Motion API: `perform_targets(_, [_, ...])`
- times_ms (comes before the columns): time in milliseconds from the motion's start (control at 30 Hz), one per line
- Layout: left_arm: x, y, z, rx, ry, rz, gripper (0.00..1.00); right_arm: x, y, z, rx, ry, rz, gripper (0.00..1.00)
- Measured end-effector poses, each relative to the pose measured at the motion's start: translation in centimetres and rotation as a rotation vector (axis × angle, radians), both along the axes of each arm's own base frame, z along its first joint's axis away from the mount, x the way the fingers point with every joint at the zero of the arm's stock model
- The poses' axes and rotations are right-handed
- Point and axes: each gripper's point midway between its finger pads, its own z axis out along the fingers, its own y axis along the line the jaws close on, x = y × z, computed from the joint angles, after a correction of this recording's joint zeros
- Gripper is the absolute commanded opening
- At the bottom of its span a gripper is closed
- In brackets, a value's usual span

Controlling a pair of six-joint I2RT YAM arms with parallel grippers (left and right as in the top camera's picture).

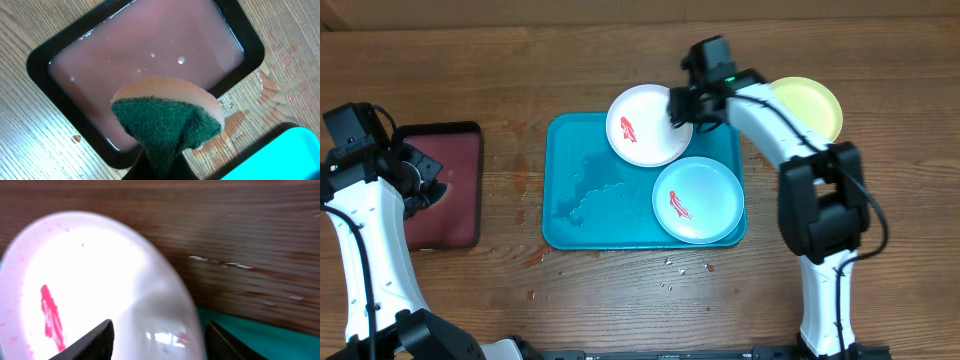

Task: Clean dirty plates on tray and stack at the side
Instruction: 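Place the yellow plate at the right side, grasp the white plate rim, then bring the sponge from the basin to the white plate with left gripper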

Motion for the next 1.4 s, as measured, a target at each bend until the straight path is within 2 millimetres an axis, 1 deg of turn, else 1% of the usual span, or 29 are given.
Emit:
perform_targets(67, [0.0, 0.0, 0.0, -0.002, -0.001, -0.001, 0.04, -0.3, 0.8, -1.2, -0.025, 0.003, 0.014, 0.56])
perform_targets(133, [0.0, -0.1, 0.0, -0.003, -0.002, -0.001, 0.04, -0.6, 1.2, -1.8, -0.042, 0.009, 0.018, 0.50])
perform_targets(167, [0.0, -0.1, 0.0, -0.004, -0.001, -0.002, 0.04, -0.6, 1.3, -1.9, -0.050, 0.008, 0.020, 0.44])
perform_targets(233, [0.0, -0.1, 0.0, -0.003, -0.002, -0.002, 0.04, -0.7, 1.3, -1.9, -0.057, 0.007, 0.018, 0.41])
perform_targets(300, [0.0, -0.1, 0.0, -0.004, -0.002, -0.002, 0.04, -1.0, 1.6, -2.0, -0.051, 0.018, 0.023, 0.36])
perform_targets(367, [0.0, -0.1, 0.0, -0.004, -0.002, -0.002, 0.04, -1.6, 2.0, -2.1, -0.044, 0.039, 0.037, 0.28])
perform_targets(467, [0.0, -0.1, 0.0, -0.004, -0.002, -0.002, 0.04, -3.2, 3.4, -2.3, -0.026, 0.083, 0.075, 0.26])
perform_targets(533, [0.1, -0.1, 0.0, -0.005, -0.003, -0.003, 0.04, -4.6, 4.5, -2.5, -0.020, 0.119, 0.108, 0.22])
perform_targets(633, [0.1, -0.2, 0.0, -0.010, -0.006, -0.005, 0.04, -6.7, 6.7, -2.7, -0.009, 0.155, 0.168, 0.19])
perform_targets(700, [0.3, -0.4, 0.0, -0.019, -0.015, -0.014, 0.04, -8.1, 8.0, -2.8, -0.007, 0.181, 0.203, 0.20])
perform_targets(733, [0.5, -0.5, 0.1, -0.022, -0.024, -0.022, 0.04, -9.0, 8.6, -2.8, -0.011, 0.199, 0.223, 0.21])
perform_targets(767, [0.8, -0.6, 0.2, -0.025, -0.034, -0.032, 0.04, -9.5, 8.9, -2.8, -0.011, 0.207, 0.233, 0.24])
perform_targets(833, [1.3, -1.0, 0.3, -0.035, -0.052, -0.069, 0.04, -10.9, 9.8, -2.8, -0.016, 0.232, 0.263, 0.26])
perform_targets(933, [2.3, -2.5, 0.5, -0.046, -0.074, -0.146, 0.04, -11.2, 10.2, -2.7, -0.010, 0.241, 0.262, 0.27])
perform_targets(967, [2.6, -3.0, 0.5, -0.047, -0.079, -0.174, 0.04, -11.0, 10.2, -2.7, -0.007, 0.236, 0.246, 0.27])
perform_targets(1000, [3.3, -4.1, 0.6, -0.049, -0.088, -0.225, 0.04, -10.3, 10.2, -2.6, -0.007, 0.215, 0.209, 0.27])
perform_targets(1033, [3.7, -5.0, 0.7, -0.047, -0.093, -0.262, 0.04, -10.2, 10.2, -2.6, -0.007, 0.212, 0.205, 0.27])
perform_targets(1067, [4.2, -5.8, 0.8, -0.045, -0.101, -0.293, 0.04, -9.5, 10.5, -2.4, 0.003, 0.185, 0.194, 0.27])
perform_targets(1100, [4.5, -6.4, 0.8, -0.043, -0.106, -0.319, 0.04, -8.9, 10.6, -2.3, 0.009, 0.159, 0.186, 0.26])
perform_targets(1133, [4.9, -7.0, 0.9, -0.039, -0.112, -0.344, 0.04, -8.6, 10.7, -2.3, 0.012, 0.149, 0.177, 0.23])
perform_targets(1167, [5.2, -7.5, 0.9, -0.038, -0.119, -0.363, 0.04, -8.5, 10.7, -2.3, 0.011, 0.148, 0.169, 0.18])
perform_targets(1200, [5.5, -8.2, 1.0, -0.036, -0.125, -0.387, 0.04, -8.4, 10.6, -2.3, 0.009, 0.151, 0.152, 0.17])
perform_targets(1333, [6.3, -10.8, 0.5, -0.036, -0.133, -0.474, 0.04, -8.7, 10.3, -2.7, 0.013, 0.173, 0.105, 0.14])
perform_targets(1400, [6.8, -12.0, 0.0, -0.034, -0.132, -0.517, 0.04, -8.7, 10.3, -2.9, 0.017, 0.176, 0.090, 0.11])
